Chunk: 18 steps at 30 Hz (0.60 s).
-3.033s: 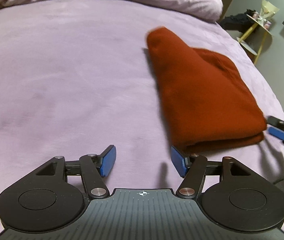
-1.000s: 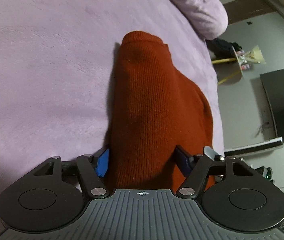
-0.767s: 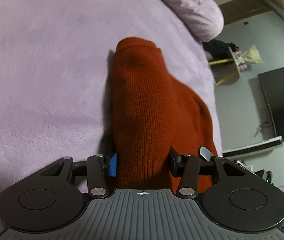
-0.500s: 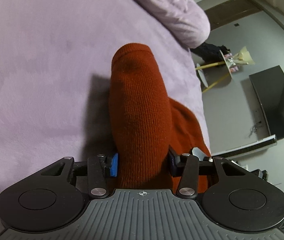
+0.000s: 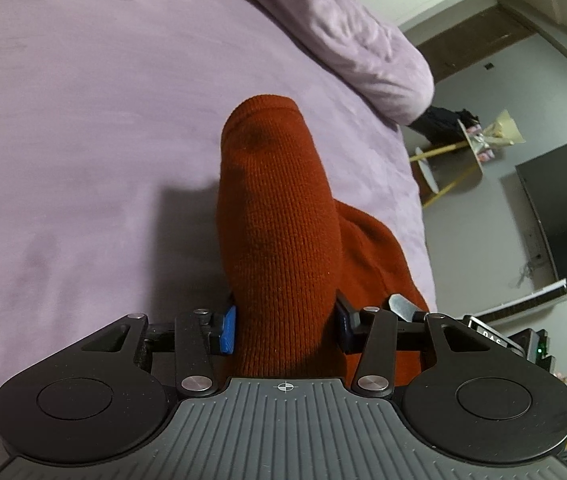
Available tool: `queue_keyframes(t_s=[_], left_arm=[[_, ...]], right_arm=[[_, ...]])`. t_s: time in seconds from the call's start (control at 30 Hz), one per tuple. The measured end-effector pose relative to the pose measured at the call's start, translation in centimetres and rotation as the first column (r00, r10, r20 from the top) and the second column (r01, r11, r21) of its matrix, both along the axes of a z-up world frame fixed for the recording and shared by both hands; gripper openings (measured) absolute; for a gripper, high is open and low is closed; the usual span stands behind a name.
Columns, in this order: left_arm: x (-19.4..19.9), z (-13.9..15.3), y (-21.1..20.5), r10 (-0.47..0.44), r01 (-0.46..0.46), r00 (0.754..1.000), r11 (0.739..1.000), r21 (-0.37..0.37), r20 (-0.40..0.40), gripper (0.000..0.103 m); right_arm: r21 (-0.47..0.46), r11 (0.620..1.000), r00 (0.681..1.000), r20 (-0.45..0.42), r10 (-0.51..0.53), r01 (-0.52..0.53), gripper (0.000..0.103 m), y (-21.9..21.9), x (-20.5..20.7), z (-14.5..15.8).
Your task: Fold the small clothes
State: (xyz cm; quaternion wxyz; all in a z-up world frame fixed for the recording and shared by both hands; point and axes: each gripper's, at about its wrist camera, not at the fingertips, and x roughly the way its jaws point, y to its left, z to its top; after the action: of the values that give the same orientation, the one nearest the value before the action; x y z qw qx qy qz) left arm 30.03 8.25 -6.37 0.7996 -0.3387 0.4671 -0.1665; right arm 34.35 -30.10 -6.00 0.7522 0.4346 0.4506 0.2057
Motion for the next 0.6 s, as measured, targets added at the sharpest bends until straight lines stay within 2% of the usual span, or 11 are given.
queue_keyframes(t_s=[0.33, 0.6], left_arm=[[-1.4, -1.3, 3.4, 0.035, -0.033, 0.999, 0.999, 0.037, -0.041, 0.050], [-1.1, -3.1, 3.9, 0.044, -0.039, 0.996, 0.997, 0.059, -0.076, 0.051]], right_arm=[[-0.052, 0.997, 0.998, -0.041, 0.053, -0.055, 0.030, 5.1, -0.5, -0.4], [-0.118, 0.991, 0.996, -0.063, 0.063, -0.070, 0.030, 6.5, -0.4, -1.4]])
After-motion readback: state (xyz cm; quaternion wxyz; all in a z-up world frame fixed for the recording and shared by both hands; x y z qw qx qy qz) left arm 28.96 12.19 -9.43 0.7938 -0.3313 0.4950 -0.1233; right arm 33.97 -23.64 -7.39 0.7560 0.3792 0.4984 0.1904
